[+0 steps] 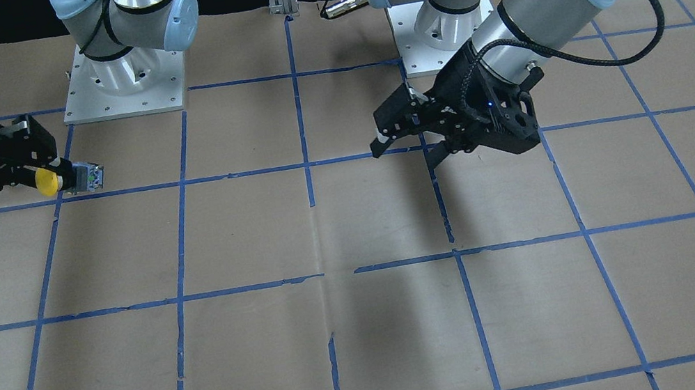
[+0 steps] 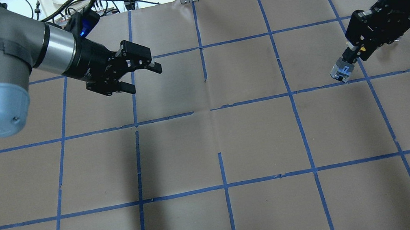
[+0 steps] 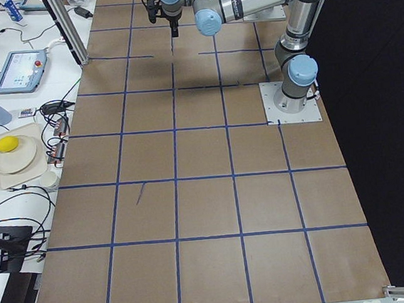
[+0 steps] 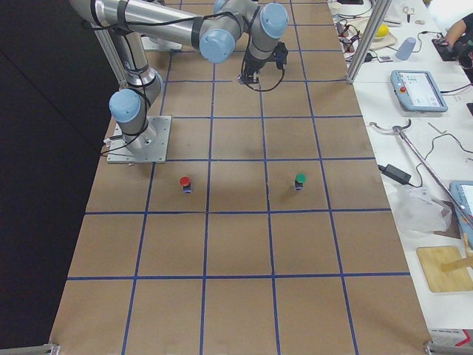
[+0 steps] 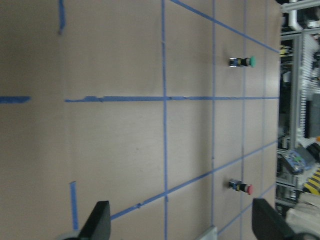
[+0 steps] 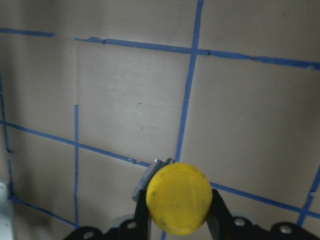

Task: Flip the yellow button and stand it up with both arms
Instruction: 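Carry the button down with the right gripper while the left arm withdraws, then lower the yellow button upright onto the table with the right gripper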

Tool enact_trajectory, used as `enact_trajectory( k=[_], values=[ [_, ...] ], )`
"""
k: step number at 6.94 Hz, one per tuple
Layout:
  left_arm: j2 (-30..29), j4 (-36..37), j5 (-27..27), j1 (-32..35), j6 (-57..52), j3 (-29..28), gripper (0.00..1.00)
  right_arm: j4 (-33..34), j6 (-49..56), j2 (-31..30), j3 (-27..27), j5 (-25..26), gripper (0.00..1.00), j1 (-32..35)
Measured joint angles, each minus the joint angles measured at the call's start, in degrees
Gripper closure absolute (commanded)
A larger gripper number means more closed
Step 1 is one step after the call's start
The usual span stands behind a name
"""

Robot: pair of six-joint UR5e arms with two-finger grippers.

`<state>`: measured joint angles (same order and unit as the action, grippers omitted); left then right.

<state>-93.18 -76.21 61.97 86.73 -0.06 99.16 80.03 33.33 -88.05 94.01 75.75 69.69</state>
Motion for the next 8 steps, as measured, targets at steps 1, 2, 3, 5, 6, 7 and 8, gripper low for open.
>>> enact_trajectory(
  k=[1, 2, 3, 5, 6, 7, 8],
  values=[
    [-0.7, -3.2, 9.5, 0.5, 0.3, -3.7, 0.0, 5.5, 7.9, 0.0, 4.3, 1.5, 0.78, -3.1],
    [-0.3, -6.0, 17.8, 1.3, 0.3, -6.0, 0.0, 9.9, 16.7, 0.0, 8.2, 2.6, 0.78, -7.7],
    [0.6, -7.4, 24.1, 2.1, 0.3, -6.9, 0.0, 14.0, 26.9, 0.0, 11.5, 3.8, 0.78, -12.4],
    [3.0, -8.2, 28.7, 2.9, 0.4, -6.3, 0.0, 20.9, 50.6, 0.1, 15.7, 5.0, 0.78, -19.6],
    [3.6, -8.6, 29.0, 3.0, 0.4, -5.9, 0.0, 23.6, 63.8, 0.4, 17.0, 5.0, 0.78, -22.7],
    [3.8, -8.9, 29.1, 3.0, 0.4, -5.9, 0.0, 25.7, 75.6, 1.0, 17.5, 4.9, 0.78, -25.0],
    [4.4, -9.4, 29.2, 3.0, 0.3, -5.9, 0.0, 27.7, 87.5, 2.3, 17.5, 4.8, 0.78, -26.8]
  ],
)
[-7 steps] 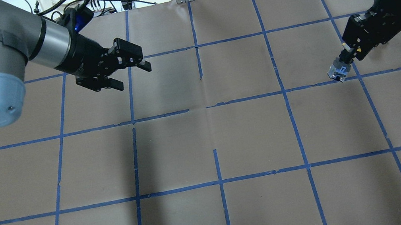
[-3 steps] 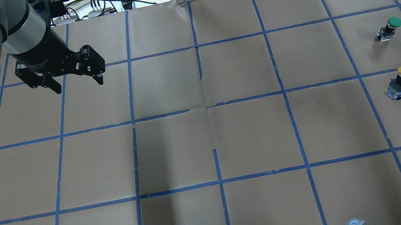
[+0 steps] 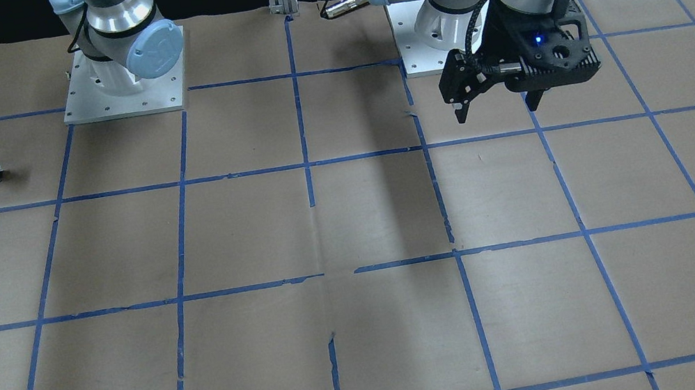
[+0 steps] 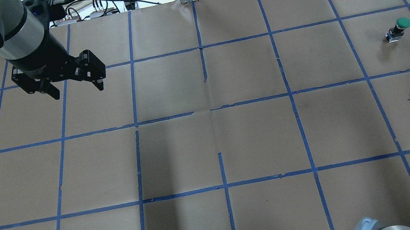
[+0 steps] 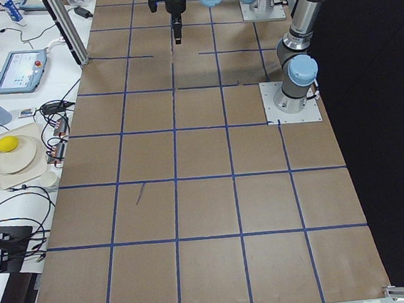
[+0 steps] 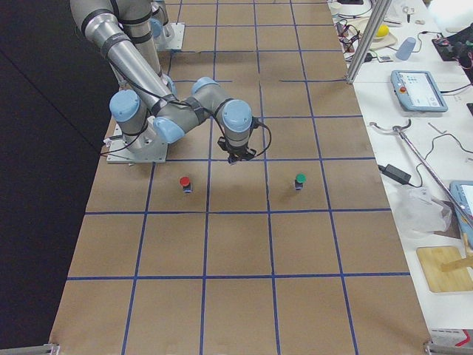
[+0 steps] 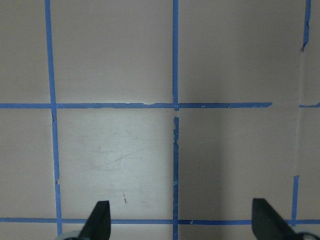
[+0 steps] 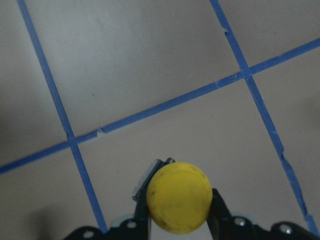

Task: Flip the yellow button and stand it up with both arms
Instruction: 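Lower the yellow button upright onto the table with the right gripper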

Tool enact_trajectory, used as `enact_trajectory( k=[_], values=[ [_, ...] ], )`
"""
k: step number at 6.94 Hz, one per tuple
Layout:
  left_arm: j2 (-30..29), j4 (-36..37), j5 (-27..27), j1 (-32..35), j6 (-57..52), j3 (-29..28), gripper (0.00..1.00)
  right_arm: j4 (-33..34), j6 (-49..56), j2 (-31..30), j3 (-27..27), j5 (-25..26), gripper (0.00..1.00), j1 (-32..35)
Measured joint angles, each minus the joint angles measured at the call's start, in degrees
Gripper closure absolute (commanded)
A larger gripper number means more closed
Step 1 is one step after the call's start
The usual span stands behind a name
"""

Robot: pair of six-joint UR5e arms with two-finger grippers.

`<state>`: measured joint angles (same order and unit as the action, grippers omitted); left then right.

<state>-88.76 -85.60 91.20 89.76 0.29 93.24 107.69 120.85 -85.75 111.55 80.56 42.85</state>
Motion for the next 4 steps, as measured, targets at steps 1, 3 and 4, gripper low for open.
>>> enact_trajectory(
  k=[1, 3, 4],
  values=[
    [0.3, -0.6, 0.1, 0.0, -0.1, 0.0, 0.0, 3.2, 10.6, 1.7, -0.1, 0.1, 0.78, -0.9],
    [0.2, -0.9, 0.0, -0.3, -0.3, -0.2, 0.0, 8.9, 28.9, 6.0, 0.1, -0.3, 0.78, -1.4],
    [0.1, -0.8, -0.2, -0.4, -0.4, -0.3, 0.0, 9.6, 35.8, 7.9, 0.1, -0.5, 0.78, -1.5]
  ],
)
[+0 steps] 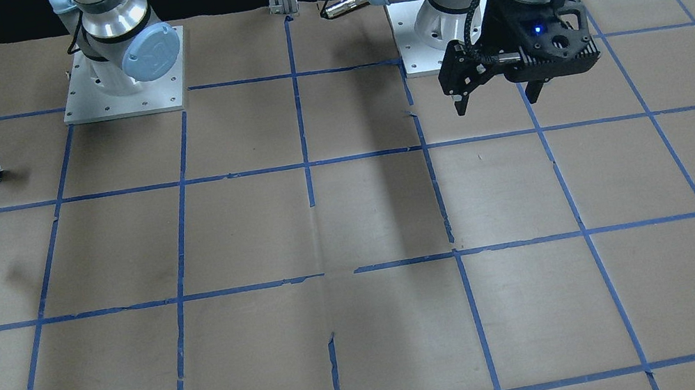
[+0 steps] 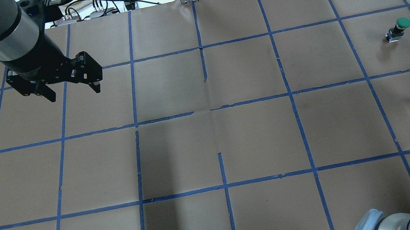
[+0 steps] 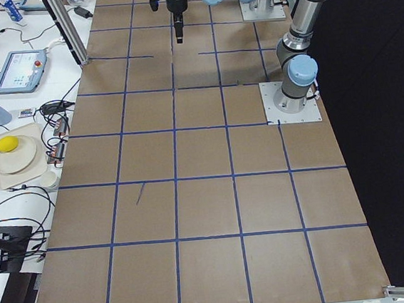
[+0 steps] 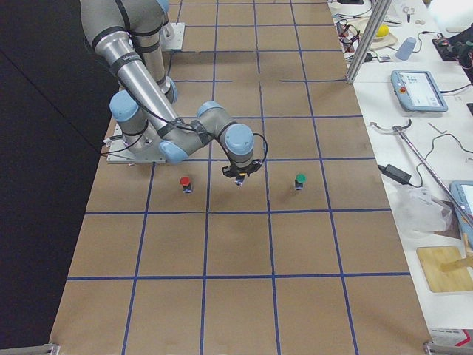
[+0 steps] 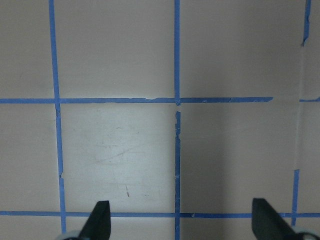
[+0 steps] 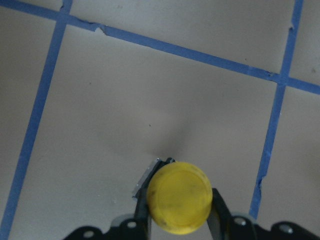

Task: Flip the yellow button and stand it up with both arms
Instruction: 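Lower the yellow button upright onto the table with the right gripper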

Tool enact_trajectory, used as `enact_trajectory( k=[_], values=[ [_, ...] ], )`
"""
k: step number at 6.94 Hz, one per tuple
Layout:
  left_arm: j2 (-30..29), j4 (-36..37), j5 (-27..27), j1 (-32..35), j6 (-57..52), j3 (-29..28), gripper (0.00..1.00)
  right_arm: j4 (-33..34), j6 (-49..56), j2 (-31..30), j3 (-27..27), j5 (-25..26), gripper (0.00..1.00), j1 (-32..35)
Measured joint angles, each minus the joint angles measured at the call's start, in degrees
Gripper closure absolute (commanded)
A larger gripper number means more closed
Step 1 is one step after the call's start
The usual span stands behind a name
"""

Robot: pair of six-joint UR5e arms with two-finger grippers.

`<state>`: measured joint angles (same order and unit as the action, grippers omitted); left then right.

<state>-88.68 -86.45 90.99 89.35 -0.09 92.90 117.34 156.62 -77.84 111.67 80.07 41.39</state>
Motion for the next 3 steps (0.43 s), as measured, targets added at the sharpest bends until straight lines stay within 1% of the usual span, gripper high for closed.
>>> enact_trajectory(
  k=[1, 2, 3],
  values=[
    [-0.1, 0.0, -0.1, 0.0, 0.0, 0.0, 0.0, 0.2, 3.9, 1.0, 0.0, -0.5, 0.74, 0.0],
    [-0.2, 0.1, -0.2, 0.0, 0.0, -0.1, 0.0, 0.3, 6.4, 1.6, 0.0, -1.3, 0.01, 0.0],
    [-0.2, 0.1, -0.2, 0.0, 0.1, -0.1, 0.0, 0.3, 7.3, 2.0, 0.0, -1.7, 0.0, 0.0]
  ],
)
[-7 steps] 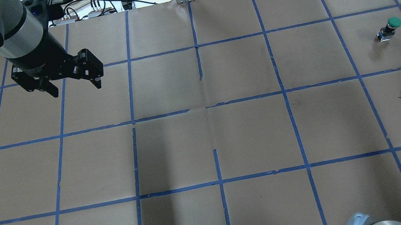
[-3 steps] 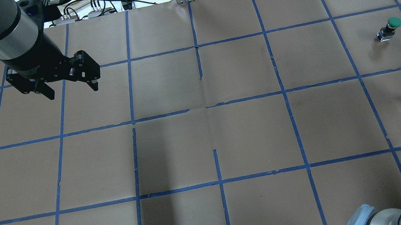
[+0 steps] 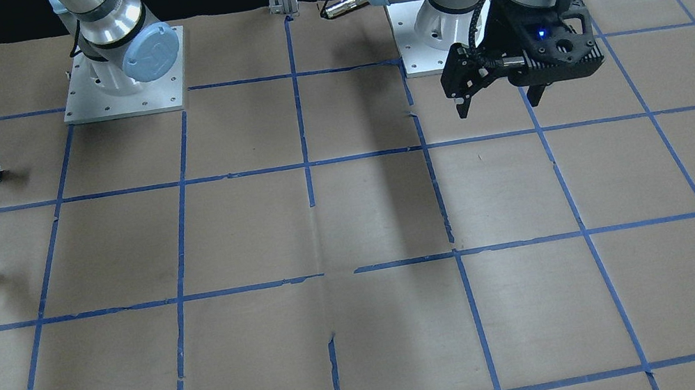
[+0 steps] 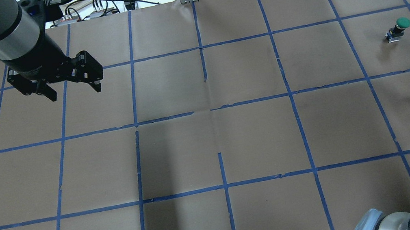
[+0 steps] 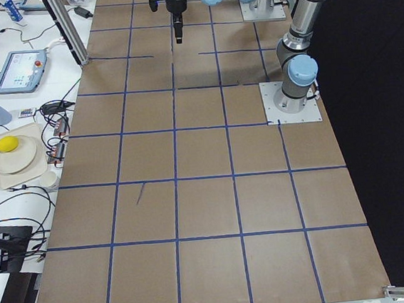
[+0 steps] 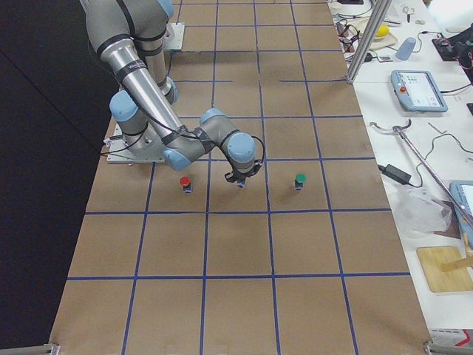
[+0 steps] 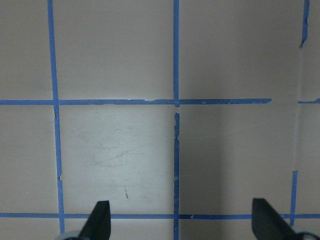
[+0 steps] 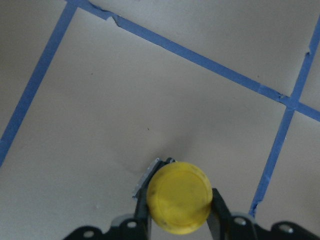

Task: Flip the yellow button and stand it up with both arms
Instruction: 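Lower the yellow button upright onto the table with the right gripper, then open the right gripper and release the standing button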

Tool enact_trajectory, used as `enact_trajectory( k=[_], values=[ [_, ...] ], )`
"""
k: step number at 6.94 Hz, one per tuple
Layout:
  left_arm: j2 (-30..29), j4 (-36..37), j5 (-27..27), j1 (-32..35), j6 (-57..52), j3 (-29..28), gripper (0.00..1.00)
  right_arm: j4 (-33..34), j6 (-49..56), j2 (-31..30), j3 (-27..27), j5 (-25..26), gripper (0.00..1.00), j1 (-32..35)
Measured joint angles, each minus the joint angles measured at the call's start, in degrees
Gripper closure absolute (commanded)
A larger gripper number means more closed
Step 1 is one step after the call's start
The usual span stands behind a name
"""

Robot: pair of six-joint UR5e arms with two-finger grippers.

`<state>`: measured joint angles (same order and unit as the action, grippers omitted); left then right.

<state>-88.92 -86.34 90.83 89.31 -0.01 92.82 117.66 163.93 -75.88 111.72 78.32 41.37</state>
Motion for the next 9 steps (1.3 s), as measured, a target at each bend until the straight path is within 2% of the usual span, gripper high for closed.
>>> enact_trajectory(
  k=[4, 7, 9],
  values=[
    [0.1, -0.1, 0.6, 0.0, 0.3, 0.0, 0.0, -1.6, -7.2, 0.0, -2.3, 0.2, 0.01, 0.3],
    [0.1, -0.2, 0.7, 0.0, 0.3, -0.1, 0.0, -11.4, -15.7, -2.0, -12.2, 0.0, 0.0, 1.2],
    [0.1, -0.3, 0.7, 0.0, 0.3, -0.1, 0.0, -18.6, -24.6, -2.8, -20.6, 0.3, 0.0, 5.3]
  ],
)
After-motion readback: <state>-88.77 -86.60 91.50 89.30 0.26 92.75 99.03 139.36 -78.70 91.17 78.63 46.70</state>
